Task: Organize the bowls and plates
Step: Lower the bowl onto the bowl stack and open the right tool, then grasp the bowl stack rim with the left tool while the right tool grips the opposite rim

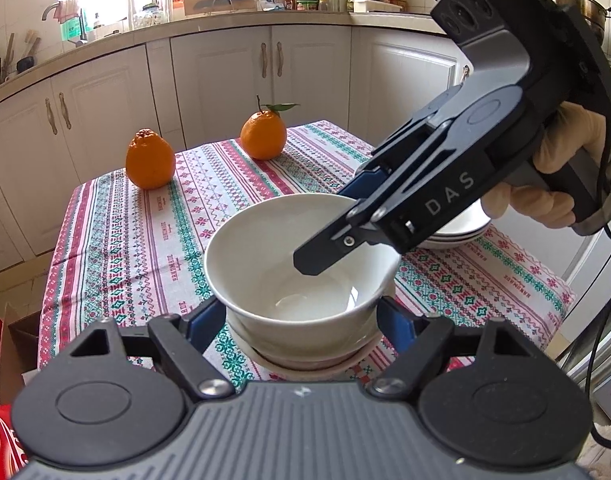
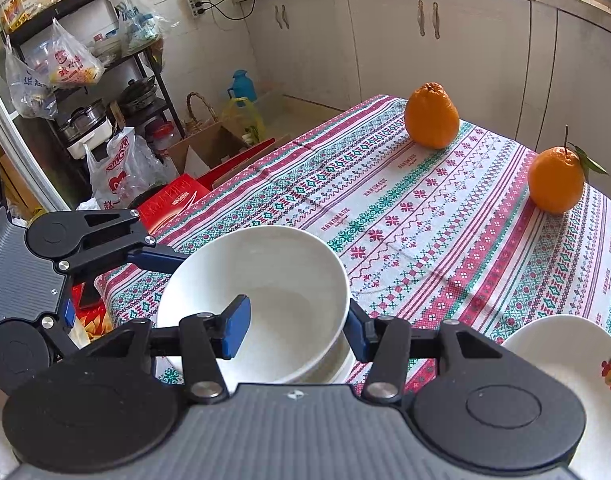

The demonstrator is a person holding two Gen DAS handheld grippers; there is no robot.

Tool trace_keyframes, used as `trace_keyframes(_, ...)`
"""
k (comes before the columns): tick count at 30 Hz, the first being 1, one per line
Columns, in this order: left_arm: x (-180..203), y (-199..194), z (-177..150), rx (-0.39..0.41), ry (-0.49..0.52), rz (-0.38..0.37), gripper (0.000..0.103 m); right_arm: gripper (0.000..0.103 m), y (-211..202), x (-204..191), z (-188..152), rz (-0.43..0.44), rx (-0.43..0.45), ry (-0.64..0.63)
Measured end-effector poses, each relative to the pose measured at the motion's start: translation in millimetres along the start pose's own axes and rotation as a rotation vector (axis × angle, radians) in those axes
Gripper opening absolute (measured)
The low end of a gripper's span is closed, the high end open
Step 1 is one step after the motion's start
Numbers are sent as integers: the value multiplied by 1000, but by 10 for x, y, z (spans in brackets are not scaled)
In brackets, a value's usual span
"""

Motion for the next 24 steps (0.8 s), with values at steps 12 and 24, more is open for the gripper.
trace_keyframes(12, 10, 11, -51, 5, 5, -12, 95, 75, 40, -3, -14, -20, 5, -5)
trace_keyframes(24, -5, -136, -167, 35, 103, -29, 99, 101, -140, -46, -82, -39, 60, -27)
Point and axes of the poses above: each gripper's, at about its wrist camera, not at the fingertips, and y roughly the way its jaws point, x to its right, z to its top, the point moved 3 cm from there along y, roughly the way its jaws point, and after that the axes turned 6 degrees about -x, right-handed, at the moved point
